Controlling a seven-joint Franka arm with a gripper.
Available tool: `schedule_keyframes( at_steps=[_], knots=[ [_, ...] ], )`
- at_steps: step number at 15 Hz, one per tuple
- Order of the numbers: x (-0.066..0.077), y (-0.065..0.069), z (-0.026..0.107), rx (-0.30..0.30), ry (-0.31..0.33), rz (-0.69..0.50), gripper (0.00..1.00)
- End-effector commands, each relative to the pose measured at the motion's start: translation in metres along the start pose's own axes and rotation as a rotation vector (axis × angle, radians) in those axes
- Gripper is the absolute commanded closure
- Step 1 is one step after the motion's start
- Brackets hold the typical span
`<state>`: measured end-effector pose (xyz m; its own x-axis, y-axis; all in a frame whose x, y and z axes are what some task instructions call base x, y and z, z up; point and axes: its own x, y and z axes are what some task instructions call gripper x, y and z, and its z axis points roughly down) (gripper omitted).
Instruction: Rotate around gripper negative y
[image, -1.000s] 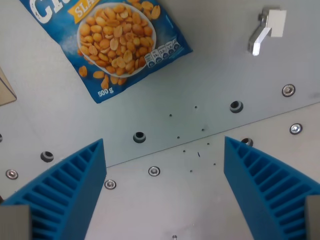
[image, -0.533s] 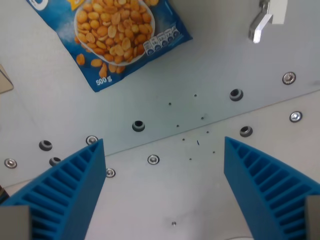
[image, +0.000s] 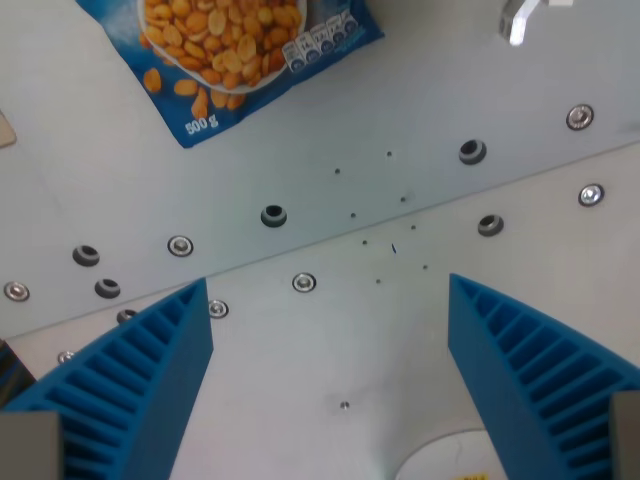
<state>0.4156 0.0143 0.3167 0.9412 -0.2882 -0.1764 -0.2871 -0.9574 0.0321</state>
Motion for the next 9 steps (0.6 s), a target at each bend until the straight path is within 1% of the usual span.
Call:
schedule_keyframes(
  at_steps=[1, 9],
  knots=[
    [0.0055, 0.0018, -0.0079, 0.022, -0.241, -0.011, 0.0],
    [0.0055, 0.0018, -0.0079, 0.021, -0.348, -0.013, 0.0]
  ],
)
